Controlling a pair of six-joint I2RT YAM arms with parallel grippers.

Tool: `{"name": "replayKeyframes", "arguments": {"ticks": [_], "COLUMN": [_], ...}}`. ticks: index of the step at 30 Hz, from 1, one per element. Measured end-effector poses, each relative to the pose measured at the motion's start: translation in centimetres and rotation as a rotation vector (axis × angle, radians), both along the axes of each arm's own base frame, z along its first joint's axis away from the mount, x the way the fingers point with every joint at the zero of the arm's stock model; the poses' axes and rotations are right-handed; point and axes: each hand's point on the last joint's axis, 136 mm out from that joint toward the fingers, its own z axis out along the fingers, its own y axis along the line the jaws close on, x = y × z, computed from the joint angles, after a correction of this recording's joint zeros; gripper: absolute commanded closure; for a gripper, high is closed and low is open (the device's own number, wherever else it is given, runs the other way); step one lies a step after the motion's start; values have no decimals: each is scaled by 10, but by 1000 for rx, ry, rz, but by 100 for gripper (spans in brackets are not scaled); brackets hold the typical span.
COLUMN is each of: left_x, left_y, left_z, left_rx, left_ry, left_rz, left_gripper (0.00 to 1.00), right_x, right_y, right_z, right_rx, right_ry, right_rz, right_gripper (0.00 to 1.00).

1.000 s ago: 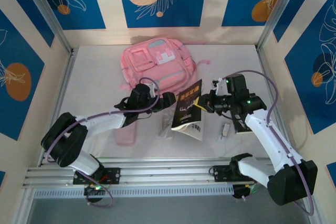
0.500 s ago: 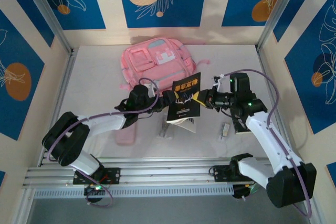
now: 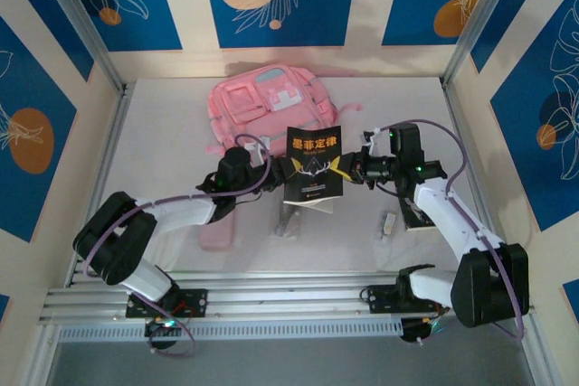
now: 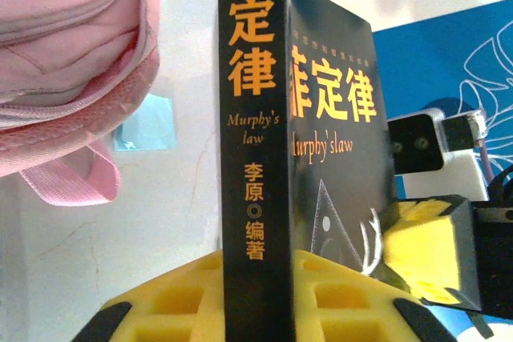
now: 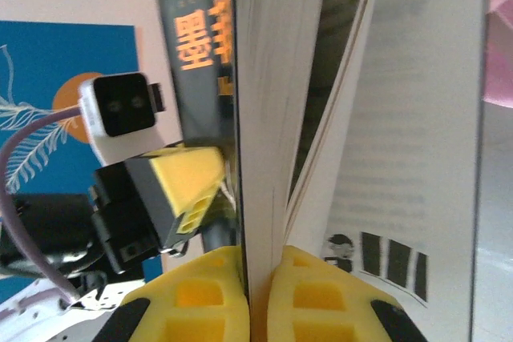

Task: Pack the student bag

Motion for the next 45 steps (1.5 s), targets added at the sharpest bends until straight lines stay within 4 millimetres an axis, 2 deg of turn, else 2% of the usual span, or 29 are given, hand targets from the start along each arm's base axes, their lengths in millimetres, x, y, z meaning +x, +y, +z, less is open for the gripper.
{"name": "replayKeyframes", "arguments": {"ticks": [1,3,4,5,9,13,19,23,29,34,38,42,45], "left_x": [1,3,4,5,22,45,73,79,82,76,70,68,67], "left_y": [1,2,2,3,9,20,35,40,42,37,34,36,38], "left_z": [-1,-3,-4,-4,-6,-6,14,22,31,36,36,31,26], "left_rx": [7,23,31,40,69,114,110,82,11,-45,-76,-80,-82], "left_ry": [0,-1,-4,-6,-27,-52,-114,-122,-118,-112,-111,-98,-84], "left_rz": [4,14,18,26,92,189,336,387,437,443,442,452,457], "left_gripper": [91,92,93,93,93,93,92,92,91,92,92,92,92], "right_x": [1,2,3,3,3,-8,-27,-32,-14,-4,2,12,20], "right_y": [0,0,0,0,2,14,42,57,74,94,102,97,92], "right_z": [-4,-10,-12,-13,-14,-9,-25,-32,-15,-22,-29,-26,-21], "right_rx": [-6,-23,-37,-50,-85,-65,-12,23,119,175,211,247,262], "right_ry": [16,31,31,34,36,34,90,106,65,108,136,117,87], "right_rz": [-5,-16,-24,-36,-81,-94,-103,-131,-198,-229,-264,-329,-373], "right_gripper": [73,24,4,1,1,1,0,0,0,1,10,38,49]}}
